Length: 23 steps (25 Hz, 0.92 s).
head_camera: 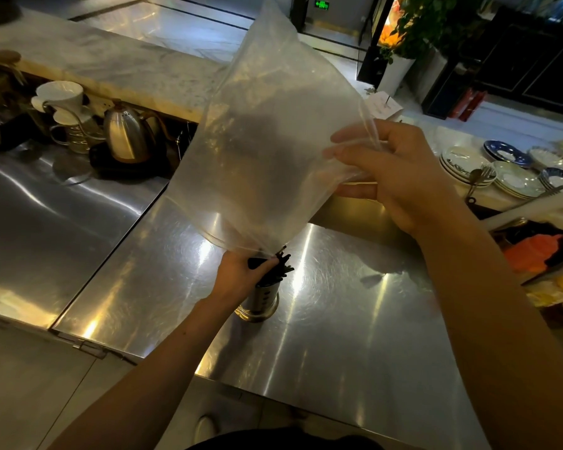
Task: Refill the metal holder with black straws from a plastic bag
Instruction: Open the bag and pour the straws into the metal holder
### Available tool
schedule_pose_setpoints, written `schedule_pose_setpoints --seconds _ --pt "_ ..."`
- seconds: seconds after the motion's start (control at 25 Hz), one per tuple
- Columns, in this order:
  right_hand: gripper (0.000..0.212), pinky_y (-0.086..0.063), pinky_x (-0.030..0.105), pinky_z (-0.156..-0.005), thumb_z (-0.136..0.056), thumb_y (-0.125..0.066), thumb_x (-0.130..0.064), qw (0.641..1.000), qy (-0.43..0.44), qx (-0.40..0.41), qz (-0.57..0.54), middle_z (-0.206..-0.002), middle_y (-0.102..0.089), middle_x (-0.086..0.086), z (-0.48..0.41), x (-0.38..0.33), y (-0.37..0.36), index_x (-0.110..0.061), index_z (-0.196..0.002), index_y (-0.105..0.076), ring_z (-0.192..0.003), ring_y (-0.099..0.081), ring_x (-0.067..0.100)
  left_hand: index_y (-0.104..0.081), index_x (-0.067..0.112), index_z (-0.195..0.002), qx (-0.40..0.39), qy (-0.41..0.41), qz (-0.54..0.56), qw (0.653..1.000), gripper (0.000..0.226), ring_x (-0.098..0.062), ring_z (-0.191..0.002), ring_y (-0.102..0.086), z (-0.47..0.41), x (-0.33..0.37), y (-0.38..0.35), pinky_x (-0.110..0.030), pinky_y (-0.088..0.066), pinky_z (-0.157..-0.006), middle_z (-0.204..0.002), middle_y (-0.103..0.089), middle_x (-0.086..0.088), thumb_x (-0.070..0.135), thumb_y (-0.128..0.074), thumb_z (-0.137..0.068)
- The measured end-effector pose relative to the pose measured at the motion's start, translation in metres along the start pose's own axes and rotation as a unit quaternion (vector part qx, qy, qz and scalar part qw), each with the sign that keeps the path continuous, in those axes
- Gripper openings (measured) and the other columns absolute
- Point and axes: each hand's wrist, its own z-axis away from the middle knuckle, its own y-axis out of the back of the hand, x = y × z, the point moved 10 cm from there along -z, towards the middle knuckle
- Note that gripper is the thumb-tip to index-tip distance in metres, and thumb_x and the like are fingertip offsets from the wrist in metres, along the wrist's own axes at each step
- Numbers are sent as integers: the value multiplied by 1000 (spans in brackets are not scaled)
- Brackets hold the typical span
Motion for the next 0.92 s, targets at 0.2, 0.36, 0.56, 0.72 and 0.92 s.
schedule_pose_setpoints --seconds 0.2,0.36,0.56,0.72,0.92 --pt "23 -57 21 -59 -89 -68 -9 999 9 42 10 -108 -70 7 0 2 19 -6 -112 -67 -81 -74 10 -76 30 -93 -1 -29 -33 999 15 -10 -102 -63 -5 -8 -2 -36 -53 -88 -104 -70 8 35 -63 -89" --pt "20 -58 22 -61 -89 -68 -12 997 8 73 13 -113 -68 5 -1 7 32 -11 -109 -68 -83 -73 10 -73 25 -107 -7 -8 -45 999 20 -17 -123 -50 4 -18 -2 -38 -45 -104 -134 -55 -1 31 -61 -93" --pt "23 -59 26 -63 -89 -67 -9 994 -7 107 -9 -113 -68 10 2 21 42 -8 -112 -67 -87 -73 19 -59 16 -122 13 -14 19 1000 37 3 -101 -54 14 2 6 -16 -48 -90 -118 -58 7 26 -69 -88" --pt "24 -59 27 -65 -91 -65 -12 982 -29 157 -96 -106 -71 7 12 46 50 -10 -115 -64 -87 -75 19 -53 15 -129 6 -6 39 999 54 2 -107 -53 15 -2 16 2 -36 -87 -123 -54 11 43 -64 -85" --pt "26 -60 34 -69 -94 -62 -21 957 -98 177 -208 -106 -72 14 21 93 52 -6 -116 -62 -89 -75 25 -55 13 -129 -2 19 33 999 46 -21 -125 -47 16 -13 11 -43 -41 -108 -136 -54 -7 40 -40 -95"
